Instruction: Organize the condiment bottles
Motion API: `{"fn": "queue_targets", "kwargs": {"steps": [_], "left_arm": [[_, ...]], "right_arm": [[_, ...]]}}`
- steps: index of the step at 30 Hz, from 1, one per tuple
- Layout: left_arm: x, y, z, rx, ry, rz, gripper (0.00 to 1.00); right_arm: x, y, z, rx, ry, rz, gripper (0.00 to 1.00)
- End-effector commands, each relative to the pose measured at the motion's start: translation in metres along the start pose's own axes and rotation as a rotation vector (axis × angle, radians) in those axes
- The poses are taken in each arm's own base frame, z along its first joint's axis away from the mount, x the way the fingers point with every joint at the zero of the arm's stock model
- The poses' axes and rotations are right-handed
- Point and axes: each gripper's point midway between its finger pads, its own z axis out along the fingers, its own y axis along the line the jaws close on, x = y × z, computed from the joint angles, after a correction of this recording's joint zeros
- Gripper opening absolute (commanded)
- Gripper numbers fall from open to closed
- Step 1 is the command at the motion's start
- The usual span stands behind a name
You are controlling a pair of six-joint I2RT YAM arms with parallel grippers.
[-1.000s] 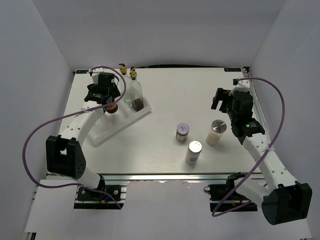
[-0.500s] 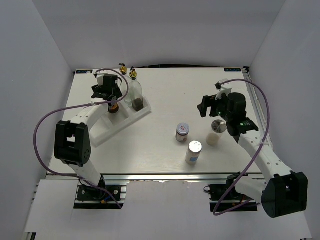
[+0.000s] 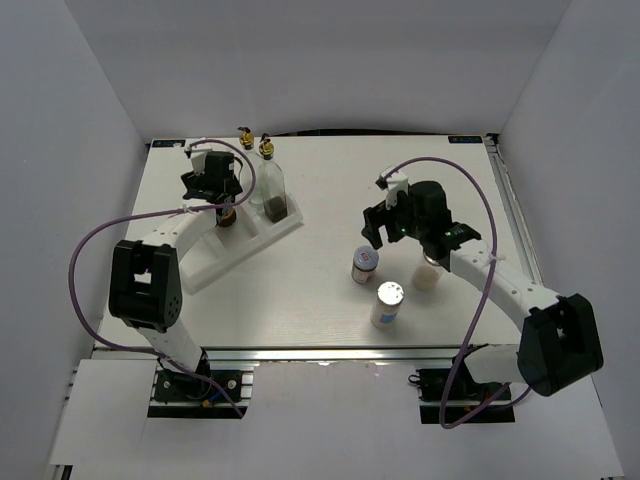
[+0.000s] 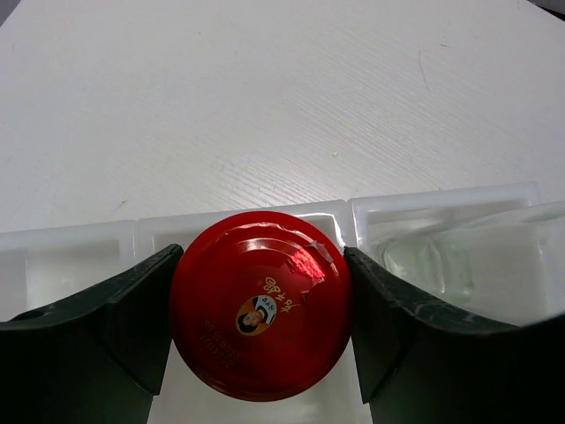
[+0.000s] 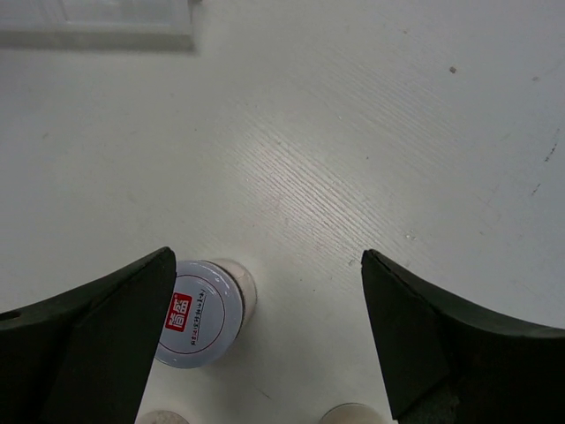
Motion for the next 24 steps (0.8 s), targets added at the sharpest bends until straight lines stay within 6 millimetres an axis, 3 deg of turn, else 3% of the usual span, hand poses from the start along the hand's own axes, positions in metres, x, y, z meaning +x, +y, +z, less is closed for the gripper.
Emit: {"fn": "queue_targets", "kwargs": {"steps": [1,3,4,8,15,18,24], "left_arm": [[-0.034,0.001,0.004,-0.022,-0.107,-0.087,0.34],[-0.032,0.001,0.005,-0.021,-0.098,-0.083,0.45],[-0.032,0.001,0.004,-0.020,-0.096,-0.083,0.61],[-0.028,0.003,0.001,-0.011,-0.086,-0.082,0.90],[-0.027,-0.001,-0.007,0.026,-0.061,-0.078,0.98],[-0.036,0.000,-0.015,0.034,-0.066,-0.081,0.98],[-0.073,0.007,-0.047,0.039,-0.111,-0.118,0.98]], "right_arm": [[-0.012,0.005,0.006,-0.002,0.014,-0.050,0.89],[-0.009,0.014,0.012,-0.021,0.055,-0.070,0.89],[-0.005,0.017,0.014,-0.026,0.076,-0.077,0.90],[0.009,0.025,0.019,-0.015,0.144,-0.093,0.89],[0.020,0.034,0.022,-0.019,0.200,-0.077,0.89],[0.021,0.033,0.019,0.003,0.214,-0.068,0.89],[0.033,0.037,0.016,0.025,0.269,-0.060,0.89]]}}
